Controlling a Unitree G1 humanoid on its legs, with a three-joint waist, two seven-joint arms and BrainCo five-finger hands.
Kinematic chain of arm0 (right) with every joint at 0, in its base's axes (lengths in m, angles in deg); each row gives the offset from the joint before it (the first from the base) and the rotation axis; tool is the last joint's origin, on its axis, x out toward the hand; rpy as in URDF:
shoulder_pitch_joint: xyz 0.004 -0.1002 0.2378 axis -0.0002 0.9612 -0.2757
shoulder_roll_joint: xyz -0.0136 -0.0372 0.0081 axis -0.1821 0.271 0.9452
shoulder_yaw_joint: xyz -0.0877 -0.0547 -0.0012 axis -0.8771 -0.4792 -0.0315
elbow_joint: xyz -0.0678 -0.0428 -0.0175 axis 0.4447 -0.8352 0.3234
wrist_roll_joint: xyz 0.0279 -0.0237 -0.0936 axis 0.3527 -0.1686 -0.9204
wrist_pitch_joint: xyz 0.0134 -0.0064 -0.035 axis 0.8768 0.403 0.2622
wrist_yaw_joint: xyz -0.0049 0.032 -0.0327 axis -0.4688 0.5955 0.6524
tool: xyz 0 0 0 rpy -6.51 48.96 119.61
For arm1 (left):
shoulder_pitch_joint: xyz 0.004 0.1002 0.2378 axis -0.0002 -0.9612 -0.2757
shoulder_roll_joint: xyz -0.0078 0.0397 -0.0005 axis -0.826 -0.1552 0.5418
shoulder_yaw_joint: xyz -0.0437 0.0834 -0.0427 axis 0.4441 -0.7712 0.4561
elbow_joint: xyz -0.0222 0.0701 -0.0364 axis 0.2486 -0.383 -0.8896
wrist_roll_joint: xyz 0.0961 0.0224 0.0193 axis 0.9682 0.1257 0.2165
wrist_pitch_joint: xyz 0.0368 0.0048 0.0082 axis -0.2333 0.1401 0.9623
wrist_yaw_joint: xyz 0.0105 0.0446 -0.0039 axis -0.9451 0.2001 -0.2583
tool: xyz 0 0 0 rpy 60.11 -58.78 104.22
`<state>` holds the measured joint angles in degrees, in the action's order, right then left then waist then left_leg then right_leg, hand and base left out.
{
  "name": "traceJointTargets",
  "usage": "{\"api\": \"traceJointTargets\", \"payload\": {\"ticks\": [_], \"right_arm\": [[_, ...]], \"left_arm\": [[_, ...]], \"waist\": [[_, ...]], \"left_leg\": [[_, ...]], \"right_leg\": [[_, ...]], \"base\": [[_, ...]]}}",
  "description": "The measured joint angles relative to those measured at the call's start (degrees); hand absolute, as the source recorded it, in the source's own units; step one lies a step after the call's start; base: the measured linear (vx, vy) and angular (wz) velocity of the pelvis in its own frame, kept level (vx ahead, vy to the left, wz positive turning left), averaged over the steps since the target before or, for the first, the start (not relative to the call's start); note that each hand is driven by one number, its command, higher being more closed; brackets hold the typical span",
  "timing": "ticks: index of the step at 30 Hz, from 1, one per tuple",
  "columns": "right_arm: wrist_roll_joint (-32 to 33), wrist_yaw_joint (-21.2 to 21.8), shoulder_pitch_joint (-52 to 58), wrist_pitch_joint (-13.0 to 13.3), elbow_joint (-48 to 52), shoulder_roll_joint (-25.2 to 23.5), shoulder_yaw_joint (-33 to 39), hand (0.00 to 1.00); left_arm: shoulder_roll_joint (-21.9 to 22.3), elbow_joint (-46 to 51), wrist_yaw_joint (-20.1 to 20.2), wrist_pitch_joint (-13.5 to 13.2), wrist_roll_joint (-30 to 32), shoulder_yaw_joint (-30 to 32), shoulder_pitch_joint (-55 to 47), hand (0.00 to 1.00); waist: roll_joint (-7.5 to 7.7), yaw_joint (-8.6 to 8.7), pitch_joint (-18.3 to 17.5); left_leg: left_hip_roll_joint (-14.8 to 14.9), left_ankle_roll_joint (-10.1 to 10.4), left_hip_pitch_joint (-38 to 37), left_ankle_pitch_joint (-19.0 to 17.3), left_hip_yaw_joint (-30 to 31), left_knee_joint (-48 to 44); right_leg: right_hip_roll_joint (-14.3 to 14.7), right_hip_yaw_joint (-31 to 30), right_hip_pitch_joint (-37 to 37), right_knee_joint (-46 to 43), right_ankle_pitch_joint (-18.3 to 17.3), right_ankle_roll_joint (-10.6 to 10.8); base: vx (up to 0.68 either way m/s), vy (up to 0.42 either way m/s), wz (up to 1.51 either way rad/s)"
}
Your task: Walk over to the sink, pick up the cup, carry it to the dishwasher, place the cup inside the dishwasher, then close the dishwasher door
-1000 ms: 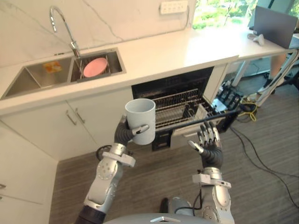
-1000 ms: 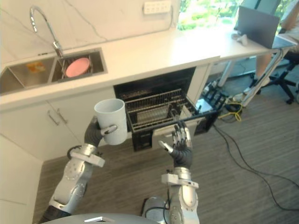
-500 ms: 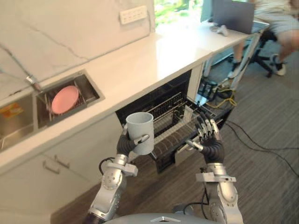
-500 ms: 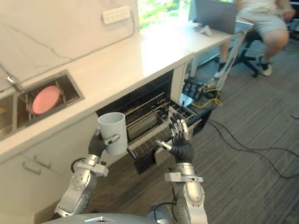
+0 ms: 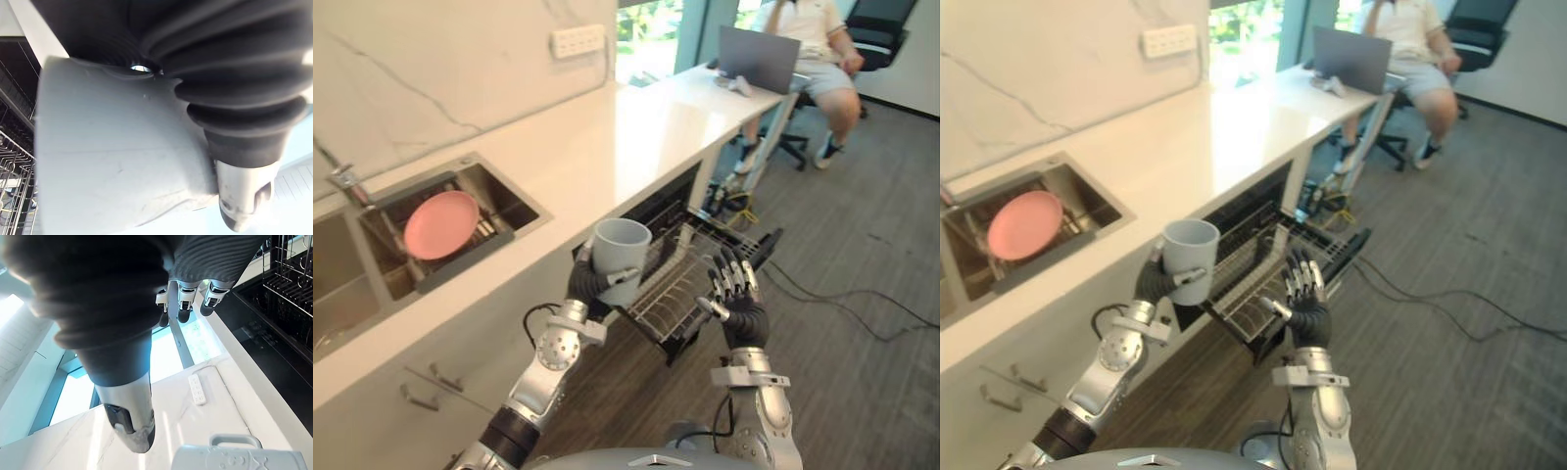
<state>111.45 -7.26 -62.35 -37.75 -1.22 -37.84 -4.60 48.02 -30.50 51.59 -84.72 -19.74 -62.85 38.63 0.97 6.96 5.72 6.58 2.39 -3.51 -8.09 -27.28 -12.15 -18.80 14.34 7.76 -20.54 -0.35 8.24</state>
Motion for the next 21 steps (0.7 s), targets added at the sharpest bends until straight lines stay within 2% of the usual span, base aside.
{"api": "traceJointTargets", "payload": {"ticks": [1, 3, 5, 6, 8, 11, 13, 16, 19, 21], "right_arm": [[0.00, 0.01, -0.14, 0.01, 0.27, 0.16, 0.05, 0.00], [0.09, -0.18, -0.54, -0.24, 0.16, 0.39, 0.57, 0.00], [0.10, -0.31, -0.54, -1.17, 0.15, 1.28, 0.04, 0.00], [0.82, -0.23, -0.97, -1.72, 0.15, 1.59, -1.25, 0.00], [3.21, -0.03, -1.65, -2.98, 0.15, 1.53, -2.12, 0.00], [8.35, 2.49, -2.11, -5.80, 0.16, 0.44, -3.33, 0.00], [13.20, 5.06, -2.11, -8.57, 0.15, 0.06, -3.72, 0.00], [17.36, 6.59, -2.08, -11.66, 0.07, 0.13, -4.57, 0.00], [18.71, 6.95, -2.11, -13.44, 0.03, 0.16, -5.19, 0.00], [20.04, 6.87, -2.14, -14.07, -0.04, 0.16, -5.91, 0.00]], "left_arm": [[0.08, 0.17, -0.94, 0.00, 0.60, 0.45, 0.01, 1.00], [0.63, 0.37, -3.10, 0.10, 2.37, 0.59, 0.02, 1.00], [1.61, 0.38, -3.65, 0.08, 4.17, 0.13, 0.01, 1.00], [2.55, 0.92, -5.00, -0.09, 6.12, 0.08, 0.02, 1.00], [2.69, 1.56, -6.11, -0.52, 8.42, 0.05, 0.03, 1.00], [2.42, 1.68, -10.32, -0.66, 13.80, 0.19, -0.03, 1.00], [2.09, 1.26, -14.88, -0.67, 19.53, 0.32, -0.04, 1.00], [2.08, -2.09, -20.28, -1.21, 26.28, 0.26, -0.03, 1.00], [2.09, -4.00, -23.88, -1.55, 30.47, 0.09, -0.04, 1.00], [2.04, -4.96, -26.13, -2.73, 34.16, -0.84, -0.04, 1.00]], "waist": [[0.73, -0.40, -0.37], [-1.28, -0.57, 0.80], [-2.13, -0.78, 1.11], [-2.52, -1.41, 0.84], [-2.26, -1.83, 0.92], [-1.37, -2.36, 1.01], [-0.78, -2.34, 0.92], [-0.06, -2.41, 0.80], [0.23, -2.84, 0.62], [0.63, -3.41, 0.35]], "left_leg": [[-0.01, 0.28, 0.51, -0.23, -0.47, -0.52], [0.34, 0.53, 1.41, -0.45, 0.12, -1.13], [0.81, 0.59, 1.43, -0.37, 0.70, -0.94], [1.22, 0.77, 1.10, -0.37, 0.60, -0.70], [1.59, 0.93, 0.96, -0.39, 0.35, -0.60], [2.19, 1.22, 0.49, -0.51, -0.61, -0.55], [2.15, 1.22, 0.43, -0.52, -0.97, -0.29], [2.01, 1.41, -0.42, -0.31, -0.88, 0.52], [1.83, 1.48, -0.70, -0.07, -0.74, 1.59], [1.37, 1.48, -0.78, 0.77, -0.33, 3.06]], "right_leg": [[0.34, 1.55, -0.47, 2.47, -0.10, 0.02], [1.85, 2.48, -2.55, 7.97, 1.17, 0.66], [2.69, 3.61, -3.82, 10.17, 1.98, 0.54], [3.38, 3.61, -4.62, 11.54, 2.41, 0.40], [4.04, 3.54, -5.12, 12.85, 3.03, 0.13], [5.07, 3.32, -5.92, 15.02, 4.13, -0.14], [5.20, 3.17, -6.00, 15.68, 4.51, -0.20], [5.23, 3.50, -6.94, 16.15, 4.59, -0.23], [5.25, 3.78, -7.72, 16.60, 4.58, -0.23], [5.18, 4.19, -7.73, 16.94, 4.58, -0.24]], "base": [[0.03, -0.059, -0.48], [0.04, -0.036, -0.15], [0.04, -0.028, 0.07], [0.05, -0.040, 0.01], [0.04, -0.034, -0.07], [0.02, -0.026, -0.17], [0.01, -0.015, -0.08], [0.00, -0.005, 0.01], [-0.02, -0.018, 0.04], [-0.01, -0.019, 0.11]]}}
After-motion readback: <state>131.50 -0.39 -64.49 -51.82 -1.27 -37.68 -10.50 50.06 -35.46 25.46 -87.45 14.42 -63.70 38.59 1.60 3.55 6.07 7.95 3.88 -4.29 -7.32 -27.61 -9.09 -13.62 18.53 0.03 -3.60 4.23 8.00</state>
